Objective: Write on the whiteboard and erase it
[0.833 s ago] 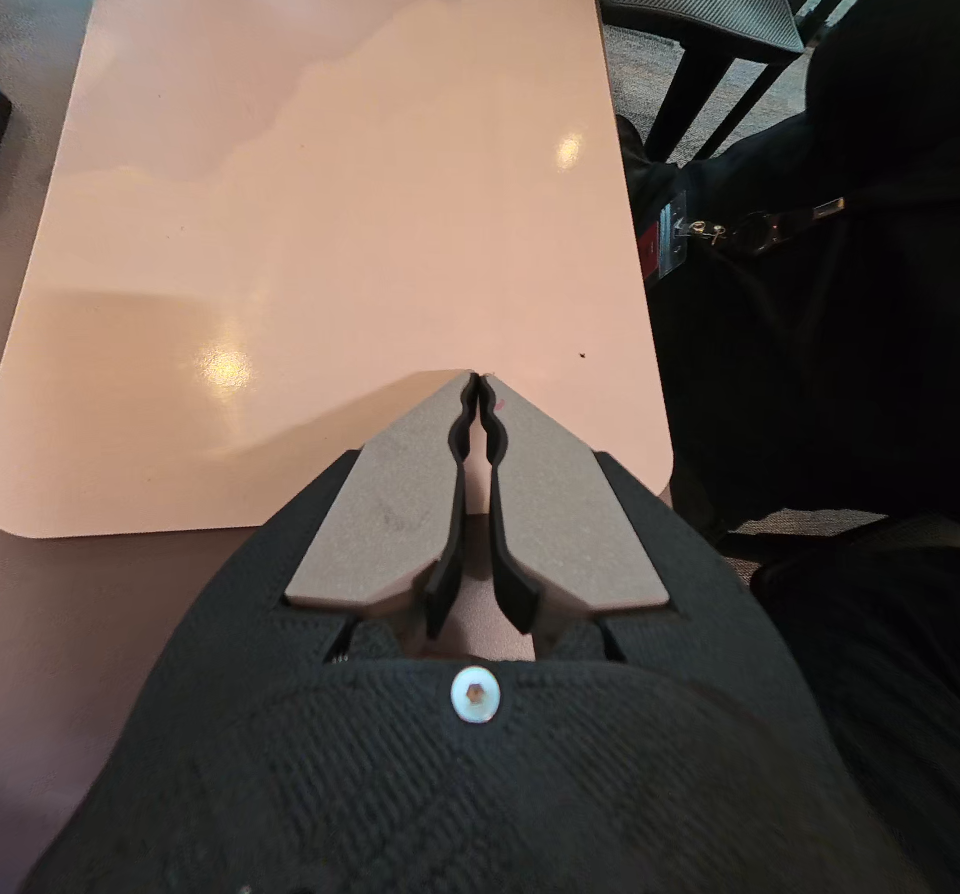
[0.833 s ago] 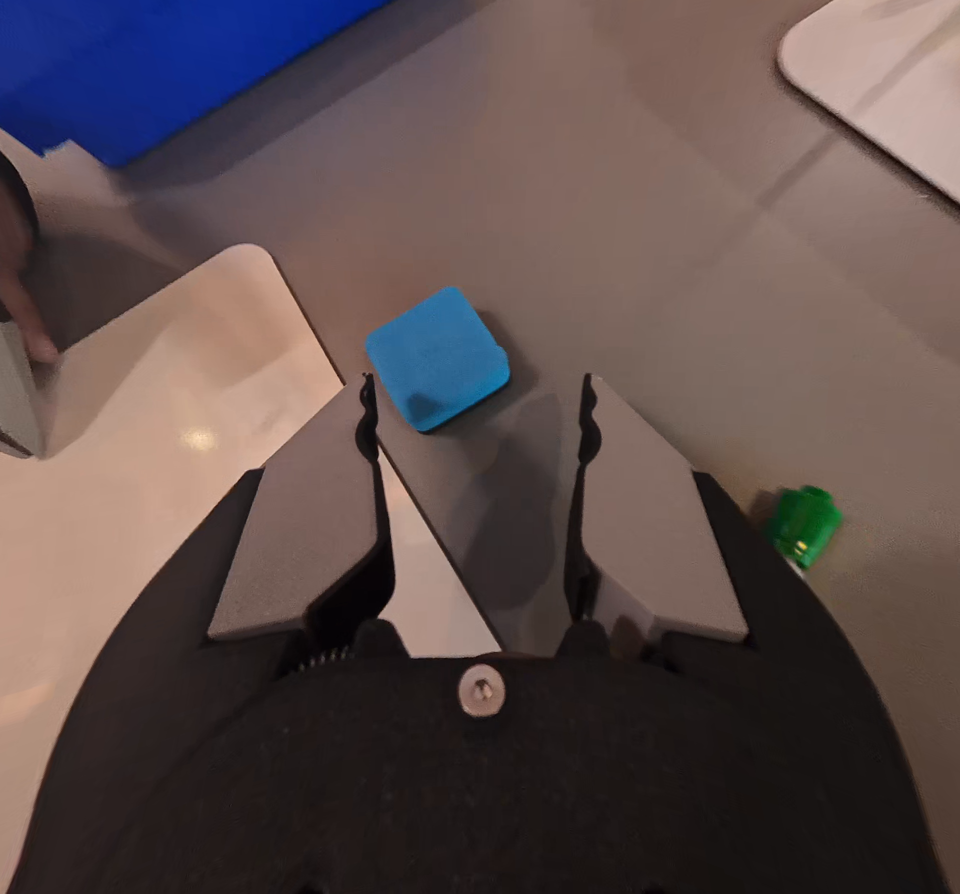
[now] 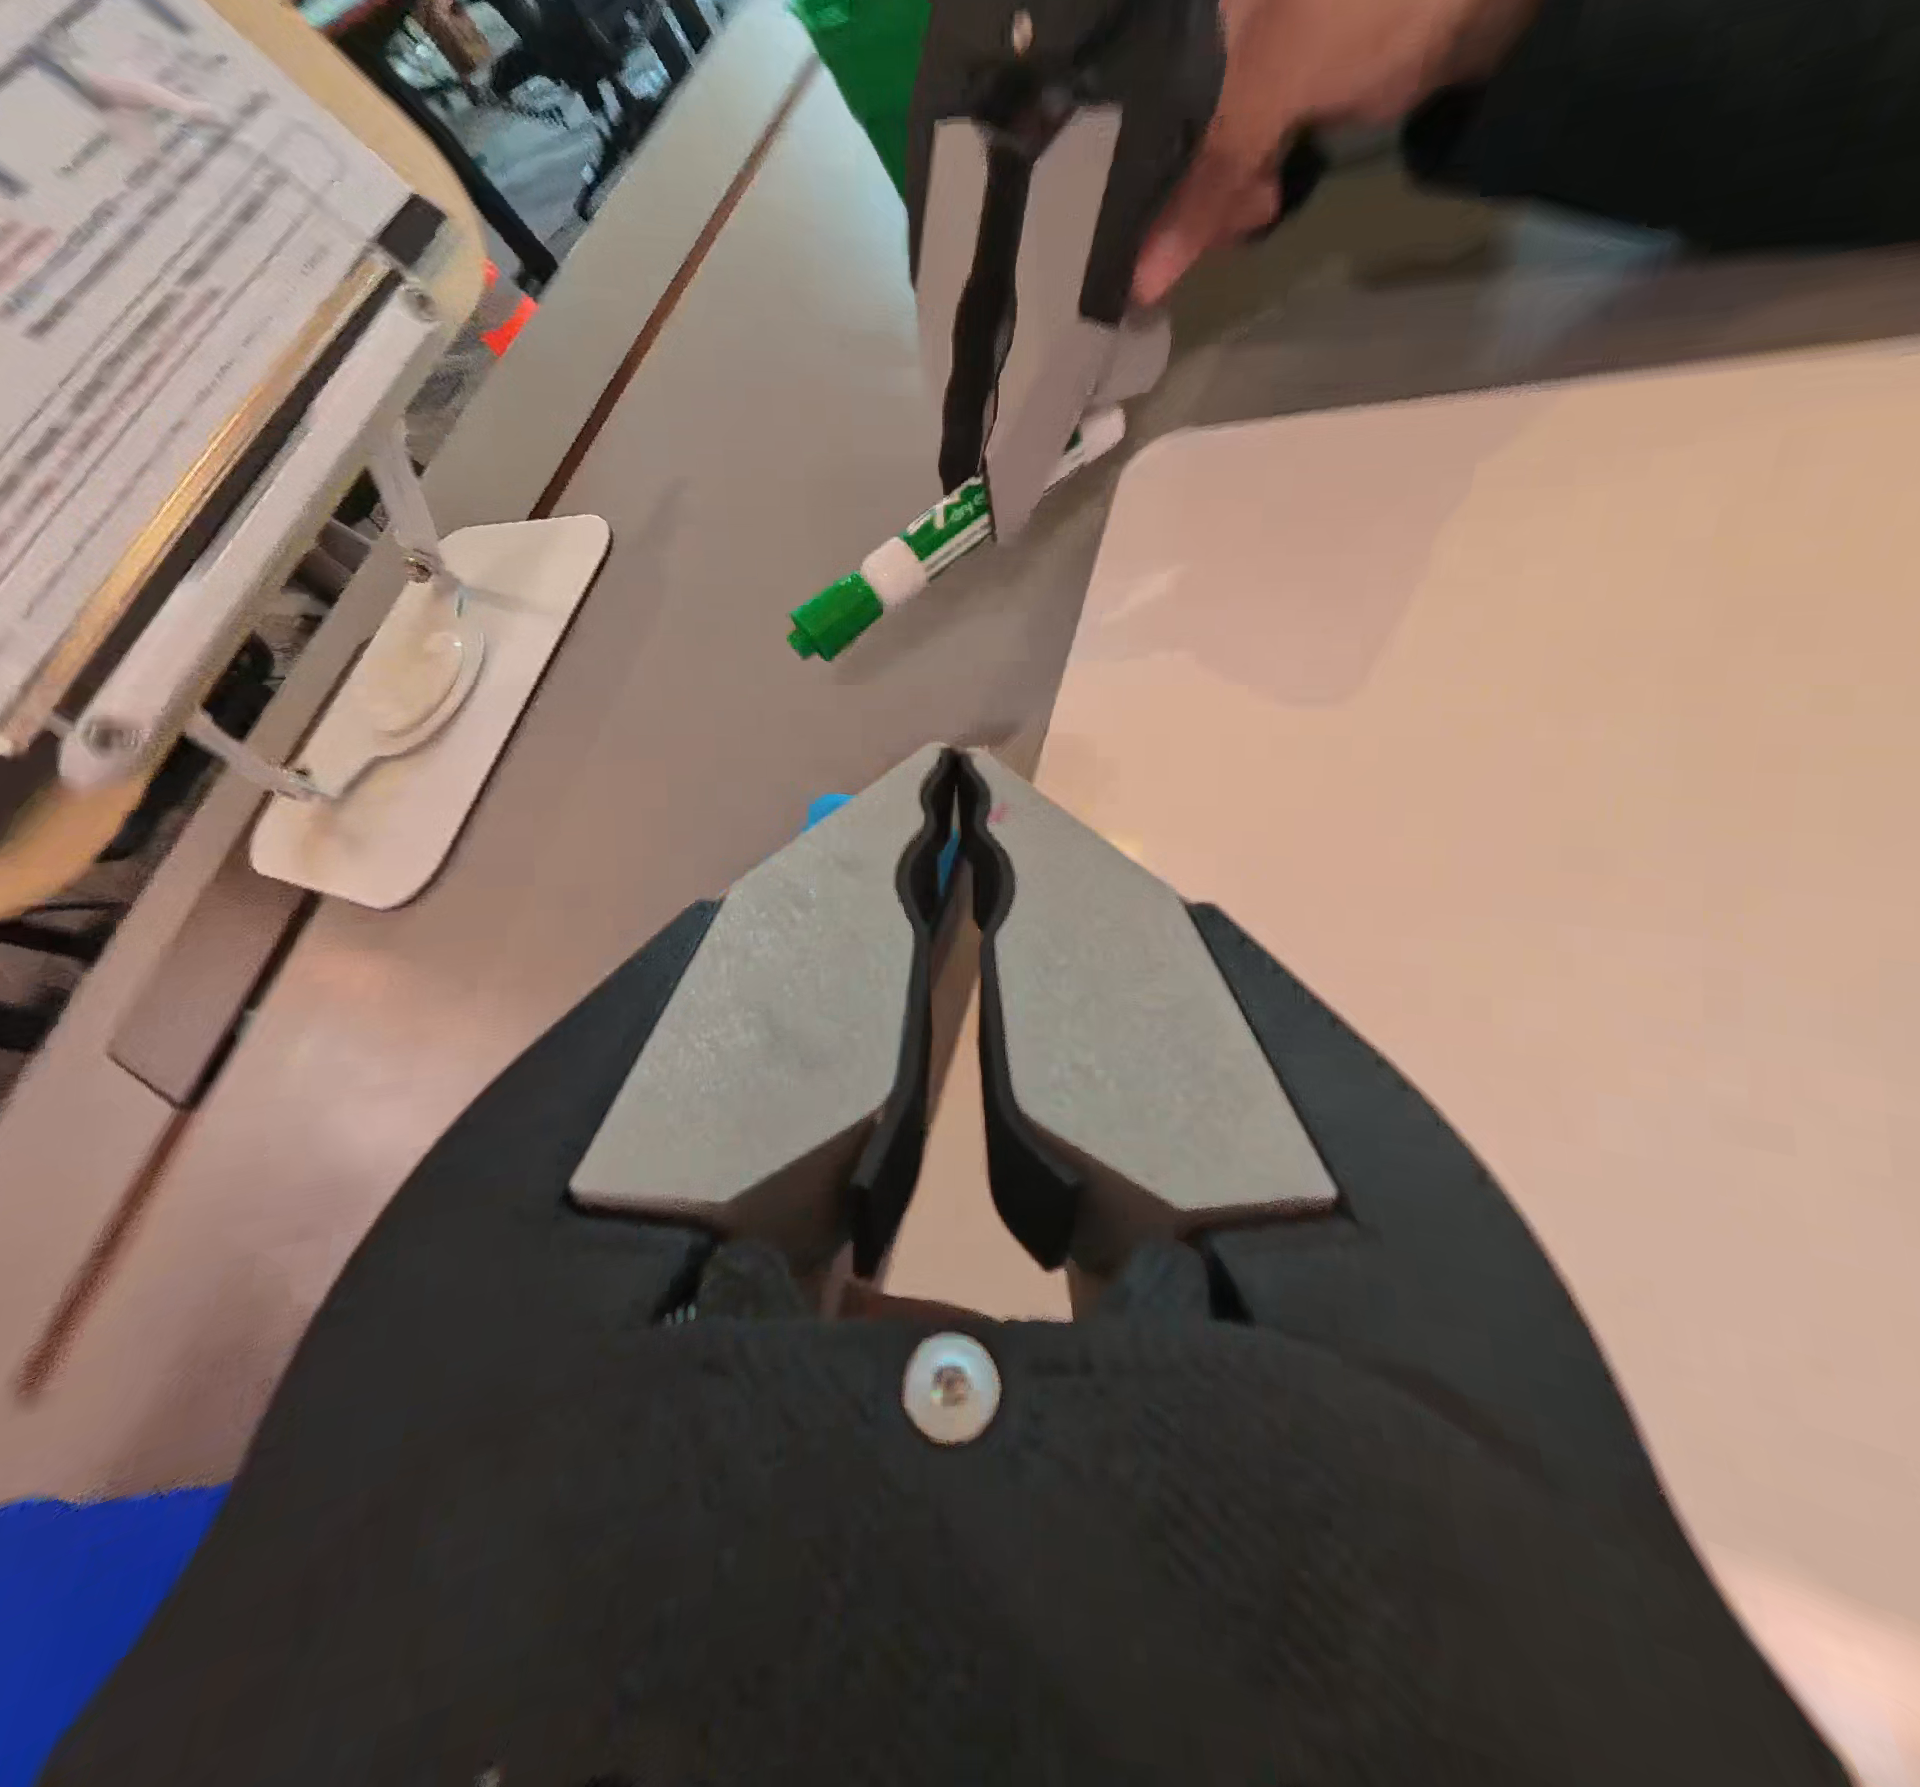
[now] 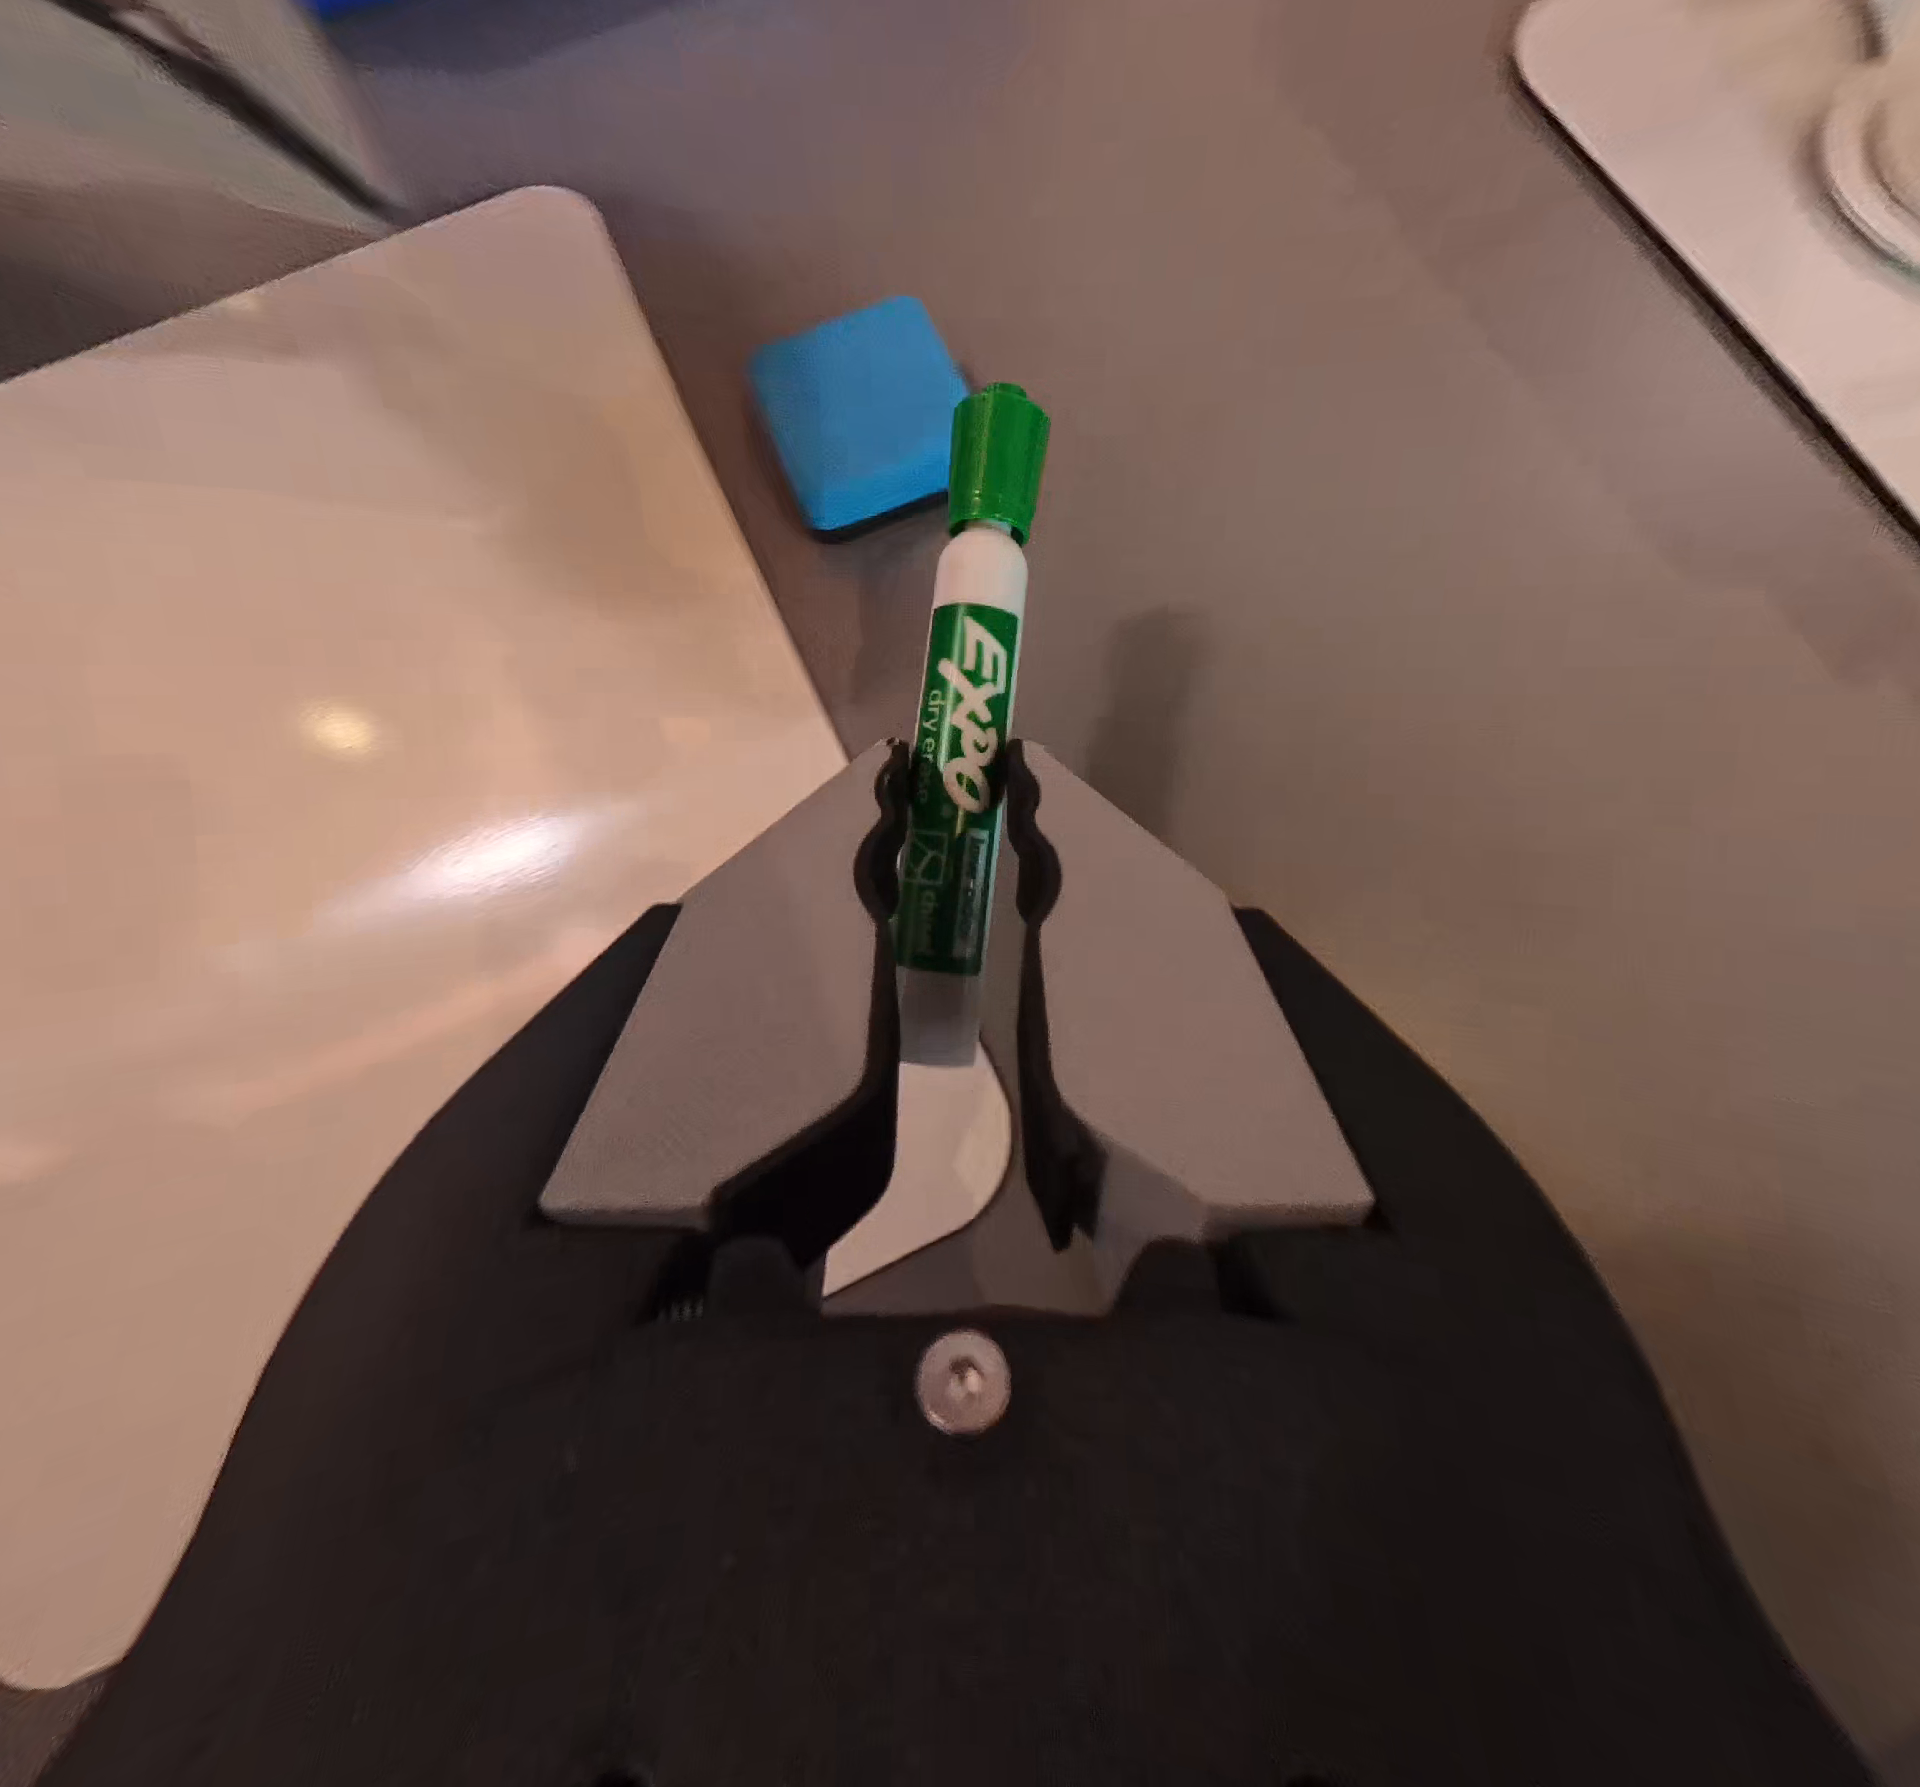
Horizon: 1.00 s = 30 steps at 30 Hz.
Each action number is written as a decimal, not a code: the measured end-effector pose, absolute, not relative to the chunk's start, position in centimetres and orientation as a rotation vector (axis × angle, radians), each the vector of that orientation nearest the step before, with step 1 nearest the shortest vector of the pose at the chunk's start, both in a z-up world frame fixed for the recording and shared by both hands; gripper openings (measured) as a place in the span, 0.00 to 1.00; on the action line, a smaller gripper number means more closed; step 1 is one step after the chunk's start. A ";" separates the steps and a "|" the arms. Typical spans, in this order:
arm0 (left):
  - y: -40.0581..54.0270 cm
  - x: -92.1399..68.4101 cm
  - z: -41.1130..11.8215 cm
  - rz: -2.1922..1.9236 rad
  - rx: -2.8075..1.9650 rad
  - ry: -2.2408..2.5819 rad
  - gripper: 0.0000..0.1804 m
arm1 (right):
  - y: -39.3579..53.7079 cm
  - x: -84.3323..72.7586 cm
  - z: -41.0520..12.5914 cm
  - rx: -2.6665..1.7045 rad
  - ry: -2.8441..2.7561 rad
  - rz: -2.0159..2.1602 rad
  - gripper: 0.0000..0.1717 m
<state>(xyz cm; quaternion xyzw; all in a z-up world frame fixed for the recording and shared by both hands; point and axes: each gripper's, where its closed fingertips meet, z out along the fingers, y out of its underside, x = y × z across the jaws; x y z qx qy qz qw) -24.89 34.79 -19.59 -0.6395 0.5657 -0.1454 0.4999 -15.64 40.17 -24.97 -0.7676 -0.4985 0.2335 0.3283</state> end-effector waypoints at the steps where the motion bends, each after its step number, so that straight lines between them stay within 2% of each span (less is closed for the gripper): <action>1: 35.3 -24.0 -20.2 -0.289 -1.548 1.434 0.00 | 39.7 -15.8 -24.8 -1.987 -1.335 0.605 0.09; 5: 38.0 -22.5 -23.5 -0.055 -1.583 1.624 0.00 | 37.3 -16.6 -24.5 -1.947 -1.439 0.679 0.09; 11: 37.6 -20.9 -25.4 -0.002 -1.491 1.742 0.00 | 36.5 -17.1 -25.7 -2.002 -1.492 0.670 0.10; 12: 37.7 -21.0 -25.8 0.020 -1.494 1.757 0.05 | 36.7 -16.9 -25.8 -2.004 -1.496 0.629 0.10; 13: 37.7 -21.1 -26.0 0.028 -1.500 1.754 0.19 | 36.9 -16.6 -25.9 -2.008 -1.493 0.600 0.09; 14: 38.1 -21.2 -25.9 0.036 -1.509 1.713 0.38 | 36.8 -16.5 -25.8 -2.017 -1.487 0.609 0.09; 15: 38.3 -21.3 -25.6 0.032 -1.516 1.677 0.44 | 37.1 -16.3 -25.7 -2.036 -1.456 0.607 0.09; 18: 37.6 -21.4 -24.6 -0.025 -1.482 1.641 0.33 | 36.9 -16.2 -25.7 -2.042 -1.451 0.646 0.09; 22: 38.1 -21.3 -23.8 -0.003 -1.457 1.564 0.33 | 35.7 -17.4 -25.6 -2.015 -1.498 0.690 0.09; 29: 37.8 -21.0 -25.8 0.199 -1.362 1.693 0.36 | 34.7 -18.7 -28.4 -2.052 -1.640 0.538 0.09; 30: 37.6 -21.0 -26.2 0.211 -1.350 1.723 0.31 | 34.8 -18.9 -28.4 -2.049 -1.635 0.526 0.09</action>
